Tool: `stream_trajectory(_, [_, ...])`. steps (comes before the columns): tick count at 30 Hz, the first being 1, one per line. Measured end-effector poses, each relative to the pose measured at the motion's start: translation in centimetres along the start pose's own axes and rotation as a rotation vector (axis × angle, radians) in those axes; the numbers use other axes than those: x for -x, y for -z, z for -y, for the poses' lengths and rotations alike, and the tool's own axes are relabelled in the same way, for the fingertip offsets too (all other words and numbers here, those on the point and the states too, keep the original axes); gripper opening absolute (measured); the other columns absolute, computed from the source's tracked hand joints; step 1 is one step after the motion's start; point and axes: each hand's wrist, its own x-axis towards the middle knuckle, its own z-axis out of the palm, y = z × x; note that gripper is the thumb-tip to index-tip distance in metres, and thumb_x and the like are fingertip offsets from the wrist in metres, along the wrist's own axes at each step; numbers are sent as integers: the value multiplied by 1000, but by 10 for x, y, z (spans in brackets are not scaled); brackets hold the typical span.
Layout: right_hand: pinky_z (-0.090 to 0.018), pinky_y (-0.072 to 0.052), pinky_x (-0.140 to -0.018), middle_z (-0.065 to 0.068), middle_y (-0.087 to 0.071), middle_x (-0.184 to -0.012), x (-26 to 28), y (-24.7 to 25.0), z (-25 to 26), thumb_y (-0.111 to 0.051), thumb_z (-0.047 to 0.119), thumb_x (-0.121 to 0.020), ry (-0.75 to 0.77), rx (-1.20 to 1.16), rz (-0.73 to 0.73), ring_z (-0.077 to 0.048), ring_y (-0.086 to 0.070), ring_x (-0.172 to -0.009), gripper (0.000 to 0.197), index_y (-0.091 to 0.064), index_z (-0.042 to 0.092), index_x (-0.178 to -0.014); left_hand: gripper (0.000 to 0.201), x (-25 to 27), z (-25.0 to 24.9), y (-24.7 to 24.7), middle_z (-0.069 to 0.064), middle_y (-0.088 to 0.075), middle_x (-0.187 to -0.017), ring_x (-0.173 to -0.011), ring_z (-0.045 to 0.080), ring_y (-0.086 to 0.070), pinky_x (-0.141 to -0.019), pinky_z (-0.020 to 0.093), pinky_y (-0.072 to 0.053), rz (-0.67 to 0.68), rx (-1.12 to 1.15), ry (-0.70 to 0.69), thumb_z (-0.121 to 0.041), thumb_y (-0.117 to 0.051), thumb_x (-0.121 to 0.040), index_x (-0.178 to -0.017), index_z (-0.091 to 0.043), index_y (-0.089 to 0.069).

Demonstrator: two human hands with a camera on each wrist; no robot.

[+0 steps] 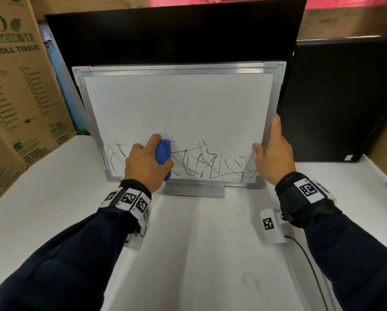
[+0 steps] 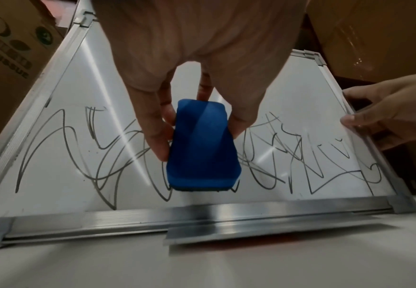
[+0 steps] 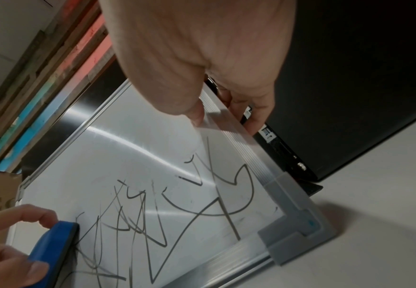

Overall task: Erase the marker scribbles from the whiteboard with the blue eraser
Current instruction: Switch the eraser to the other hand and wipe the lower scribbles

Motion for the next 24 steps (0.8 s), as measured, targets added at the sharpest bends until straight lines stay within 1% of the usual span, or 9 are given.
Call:
stream_trajectory(3, [-36, -36, -108, -15, -46, -145, 1, 1, 1, -60, 10, -97, -2, 3, 3, -32, -47, -131, 90, 2, 25, -159, 61, 2, 1, -1, 11, -52, -102, -87, 33, -56, -72, 37, -46, 48, -29, -15, -41, -74, -82, -135, -32, -45])
stream_trajectory(6, [-34, -35, -108, -15, -45, -146, 1, 1, 1, -60, 10, -96, 2, 4, -1, -31, -46, -132, 90, 2, 24, -159, 61, -2, 0, 2, 10, -54, -100, -85, 31, -57, -71, 35, -44, -19, 9, -3, -44, -74, -82, -135, -33, -46])
stream_trajectory(8, [-34, -35, -107, -16, -46, -144, 1, 1, 0, -61, 9, -96, 7, 2, -3, -31, -47, -131, 90, 2, 24, -159, 62, -1, -2, 1, 10, -54, -101, -85, 29, -56, -71, 34, -44, -36, 17, -1, -44, -74, -83, -137, -33, -46])
stream_trajectory(12, [-37, -36, -110, -15, -45, -146, 1, 0, 1, -61, 9, -96, 6, 2, -3, -32, -46, -132, 90, 1, 24, -159, 63, 4, -4, -1, 9, -53, -104, -89, 29, -56, -72, 34, -44, 38, -19, -32, -43, -74, -83, -138, -31, -46])
stream_trajectory(13, [-37, -36, -110, -15, -45, -147, 1, 0, 1, -61, 9, -96, 1, 0, -1, -32, -46, -133, 90, 1, 24, -159, 64, 4, -4, 0, 8, -53, -104, -88, 28, -55, -72, 33, -43, 31, -16, -34, -44, -74, -83, -139, -31, -46])
stream_trajectory(17, [-38, -37, -111, -14, -46, -147, 0, 0, 0, -61, 10, -96, 5, 0, -3, -31, -46, -132, 90, 2, 26, -159, 63, 2, -11, 2, 9, -53, -102, -86, 27, -54, -73, 33, -41, -64, 29, -21, -43, -73, -83, -140, -32, -47])
stream_trajectory(19, [-37, -37, -110, -15, -46, -145, 0, -1, -1, -61, 9, -96, 9, 0, -3, -31, -47, -131, 90, 1, 26, -159, 63, 4, -15, 2, 9, -52, -103, -87, 29, -54, -73, 35, -42, -35, 9, -20, -42, -73, -84, -140, -32, -47])
stream_trajectory(22, [-38, -37, -110, -15, -47, -145, 0, 0, 1, -61, 9, -96, 5, 2, -1, -32, -47, -131, 90, 1, 25, -159, 64, 6, -16, 0, 9, -52, -105, -90, 32, -56, -76, 38, -49, 32, -32, -40, -43, -73, -82, -139, -32, -47])
stream_trajectory(24, [-40, -38, -110, -15, -47, -145, 0, 1, 0, -61, 10, -96, 5, 6, -5, -32, -48, -130, 90, 2, 25, -159, 62, 5, -16, 0, 9, -52, -104, -90, 31, -55, -76, 38, -49, 25, -23, -38, -43, -73, -82, -137, -32, -48])
